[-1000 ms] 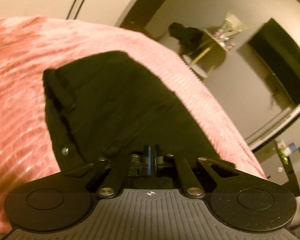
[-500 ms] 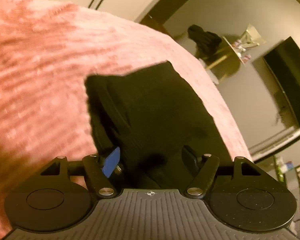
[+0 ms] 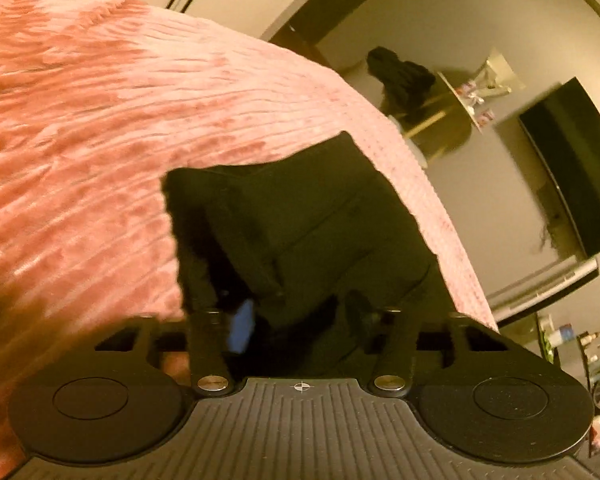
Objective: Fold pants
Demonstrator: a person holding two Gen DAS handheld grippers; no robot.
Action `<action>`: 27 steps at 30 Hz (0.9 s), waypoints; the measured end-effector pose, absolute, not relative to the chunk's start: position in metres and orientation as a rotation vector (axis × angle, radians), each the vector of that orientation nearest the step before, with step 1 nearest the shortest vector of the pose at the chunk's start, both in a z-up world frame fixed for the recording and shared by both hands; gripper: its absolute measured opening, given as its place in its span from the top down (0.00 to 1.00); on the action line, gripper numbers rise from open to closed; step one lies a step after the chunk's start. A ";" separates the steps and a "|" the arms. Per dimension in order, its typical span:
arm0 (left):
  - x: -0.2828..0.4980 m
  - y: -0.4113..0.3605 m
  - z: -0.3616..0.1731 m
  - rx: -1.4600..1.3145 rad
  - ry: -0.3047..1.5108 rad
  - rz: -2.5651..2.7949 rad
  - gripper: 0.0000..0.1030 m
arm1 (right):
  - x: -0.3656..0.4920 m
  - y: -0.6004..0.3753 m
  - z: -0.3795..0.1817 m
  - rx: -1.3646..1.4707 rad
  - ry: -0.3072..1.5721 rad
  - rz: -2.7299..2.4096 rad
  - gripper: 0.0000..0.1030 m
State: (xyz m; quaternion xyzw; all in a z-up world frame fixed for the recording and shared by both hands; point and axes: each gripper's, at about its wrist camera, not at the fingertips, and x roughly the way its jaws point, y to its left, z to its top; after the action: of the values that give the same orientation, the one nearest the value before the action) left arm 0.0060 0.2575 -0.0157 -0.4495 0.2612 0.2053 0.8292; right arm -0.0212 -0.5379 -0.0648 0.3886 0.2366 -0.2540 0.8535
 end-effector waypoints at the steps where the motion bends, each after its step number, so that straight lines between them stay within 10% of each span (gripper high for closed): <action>1: 0.003 0.259 -0.017 -0.951 0.554 0.433 0.61 | -0.025 -0.545 -0.067 0.872 0.476 -0.527 0.60; 6: -0.002 0.259 -0.015 -0.930 0.527 0.420 0.63 | -0.035 -0.569 -0.086 1.064 0.405 -0.508 0.78; 12: 0.004 0.249 -0.009 -0.900 0.500 0.340 0.06 | -0.035 -0.568 -0.097 1.087 0.374 -0.498 0.78; 15: 0.009 0.248 -0.010 -0.930 0.500 0.340 0.03 | -0.036 -0.568 -0.105 1.114 0.361 -0.500 0.78; 17: 0.013 0.248 -0.013 -0.933 0.514 0.347 0.10 | -0.038 -0.568 -0.105 1.141 0.358 -0.502 0.78; 22: 0.012 0.254 -0.018 -0.941 0.530 0.422 0.66 | -0.036 -0.570 -0.100 1.153 0.400 -0.512 0.89; 27: 0.002 0.259 -0.014 -0.914 0.484 0.373 0.72 | -0.037 -0.566 -0.094 1.169 0.388 -0.491 0.94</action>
State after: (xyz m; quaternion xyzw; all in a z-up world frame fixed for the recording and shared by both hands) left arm 0.0021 0.2587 -0.0140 -0.4345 0.2299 0.1770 0.8527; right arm -0.0366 -0.5655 -0.0942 0.5425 0.1799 -0.2278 0.7883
